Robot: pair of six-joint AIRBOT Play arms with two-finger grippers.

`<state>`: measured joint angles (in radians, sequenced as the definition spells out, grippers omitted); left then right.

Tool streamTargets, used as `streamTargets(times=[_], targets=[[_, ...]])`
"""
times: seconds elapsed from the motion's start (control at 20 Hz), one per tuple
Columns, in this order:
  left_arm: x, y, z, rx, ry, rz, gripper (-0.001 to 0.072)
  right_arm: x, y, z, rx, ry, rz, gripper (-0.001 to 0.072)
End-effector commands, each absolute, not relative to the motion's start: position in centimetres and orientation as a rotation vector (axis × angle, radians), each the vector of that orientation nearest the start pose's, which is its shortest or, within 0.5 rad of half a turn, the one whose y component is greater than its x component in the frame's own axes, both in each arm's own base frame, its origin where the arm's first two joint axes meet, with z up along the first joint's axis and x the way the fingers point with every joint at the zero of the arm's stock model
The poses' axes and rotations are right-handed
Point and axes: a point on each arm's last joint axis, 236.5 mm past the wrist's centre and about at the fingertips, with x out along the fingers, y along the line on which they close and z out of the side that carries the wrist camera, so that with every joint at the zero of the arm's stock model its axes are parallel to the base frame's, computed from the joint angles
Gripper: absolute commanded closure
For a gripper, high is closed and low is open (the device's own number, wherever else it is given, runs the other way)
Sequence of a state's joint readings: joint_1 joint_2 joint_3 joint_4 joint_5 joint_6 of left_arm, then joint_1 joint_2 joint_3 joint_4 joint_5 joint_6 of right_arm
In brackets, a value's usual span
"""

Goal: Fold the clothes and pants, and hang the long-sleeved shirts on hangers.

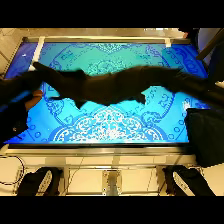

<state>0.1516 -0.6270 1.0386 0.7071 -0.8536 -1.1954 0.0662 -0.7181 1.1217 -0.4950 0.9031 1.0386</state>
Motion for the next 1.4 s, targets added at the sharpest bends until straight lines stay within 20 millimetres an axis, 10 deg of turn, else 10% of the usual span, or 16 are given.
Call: streamTargets(times=[0.0,0.15,0.3,0.75,1.0,1.15,1.35], targets=[[28.1,-3.9,40.7,-0.193,0.072,-0.197,0.0673,24.8,16.9,43.2,0.175,0.083,0.760,0.0705],[27.5,-4.4,40.7,-0.217,0.155,-0.206,0.0673,23.9,14.9,47.0,0.120,0.005,0.665,0.0707],[30.4,-7.4,34.0,-0.312,0.444,-0.343,0.0673,26.6,15.3,44.8,0.140,0.103,0.672,0.0707],[46.5,-8.5,8.7,-0.349,1.006,-0.301,0.0671,47.7,18.1,16.5,0.281,0.803,0.667,0.0707],[55.3,-5.3,5.0,-0.407,0.783,-0.146,0.0671,57.0,15.7,10.2,0.377,0.682,0.481,0.0708],[55.4,-5.1,5.4,-0.401,0.769,-0.144,0.0671,56.2,16.4,10.2,0.321,0.699,0.533,0.0707],[52.9,-2.9,5.7,-0.295,0.847,-0.125,0.0671,49.3,18.5,9.1,0.128,0.915,0.686,0.0707]])
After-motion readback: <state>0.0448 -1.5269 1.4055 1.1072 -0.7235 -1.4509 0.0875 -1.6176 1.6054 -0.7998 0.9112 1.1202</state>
